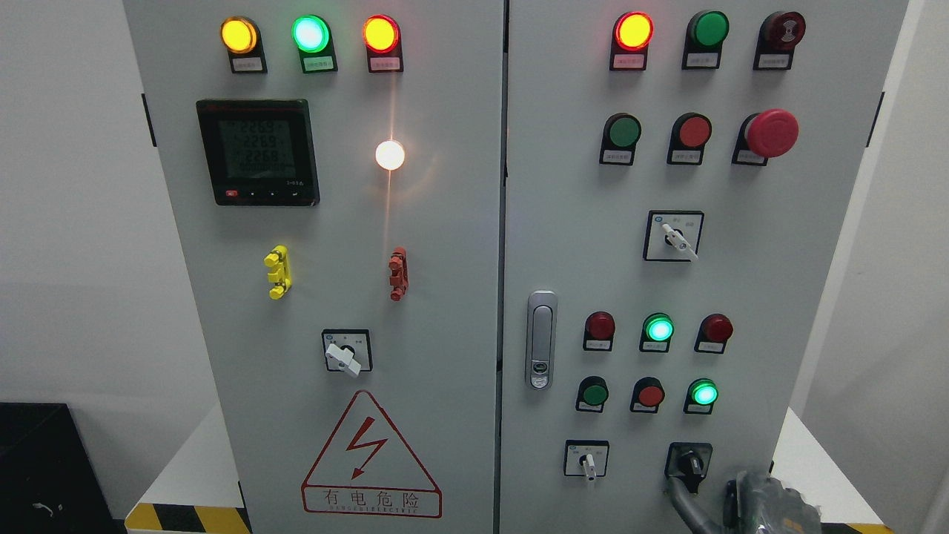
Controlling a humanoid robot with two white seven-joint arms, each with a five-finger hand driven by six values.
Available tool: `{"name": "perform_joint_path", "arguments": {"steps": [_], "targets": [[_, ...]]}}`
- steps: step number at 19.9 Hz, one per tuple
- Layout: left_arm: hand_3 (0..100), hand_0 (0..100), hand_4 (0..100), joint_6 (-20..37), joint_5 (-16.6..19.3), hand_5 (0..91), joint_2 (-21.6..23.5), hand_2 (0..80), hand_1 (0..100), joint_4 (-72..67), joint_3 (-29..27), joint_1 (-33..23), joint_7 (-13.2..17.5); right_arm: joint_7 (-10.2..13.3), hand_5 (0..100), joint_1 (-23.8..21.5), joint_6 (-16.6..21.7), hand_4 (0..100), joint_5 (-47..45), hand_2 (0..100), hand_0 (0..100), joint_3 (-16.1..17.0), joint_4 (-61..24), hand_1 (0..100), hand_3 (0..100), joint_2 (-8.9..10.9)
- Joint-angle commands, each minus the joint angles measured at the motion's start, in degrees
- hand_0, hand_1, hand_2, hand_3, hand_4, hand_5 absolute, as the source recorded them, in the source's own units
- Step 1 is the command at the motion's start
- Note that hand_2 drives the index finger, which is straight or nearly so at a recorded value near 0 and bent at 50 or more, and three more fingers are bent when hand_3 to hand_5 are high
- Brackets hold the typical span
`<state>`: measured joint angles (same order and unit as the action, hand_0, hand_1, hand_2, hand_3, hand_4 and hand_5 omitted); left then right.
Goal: Flip black knob to close circuit
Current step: 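Grip the black knob with the right hand and twist it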
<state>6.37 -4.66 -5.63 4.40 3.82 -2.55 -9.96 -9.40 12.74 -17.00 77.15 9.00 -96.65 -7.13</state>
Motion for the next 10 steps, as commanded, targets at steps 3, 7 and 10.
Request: {"name": "perform_joint_path", "arguments": {"steps": [3,7,10], "targets": [[0,12,0,0.04,0.0,0.0,0.0,0.0,56,-0.01,-0.04,0.0,-0.15,0.61,100,0.1,0.12,100,0.02,96,0,1.28,-0.03,0,100,0.19],[0,12,0,0.04,0.0,0.0,0.0,0.0,56,0.08,0.05,0.0,-0.06,0.7,100,0.01,0.21,100,0.02,95,0,1.72,0.05,0,100,0.19],[0,12,0,0.04,-0.08,0.0,0.0,0.0,56,0.08,-0.04,0.0,-0.06,0.79,100,0.01,0.21,100,0.1,95,0,1.99,0.14,0,100,0.28]]}}
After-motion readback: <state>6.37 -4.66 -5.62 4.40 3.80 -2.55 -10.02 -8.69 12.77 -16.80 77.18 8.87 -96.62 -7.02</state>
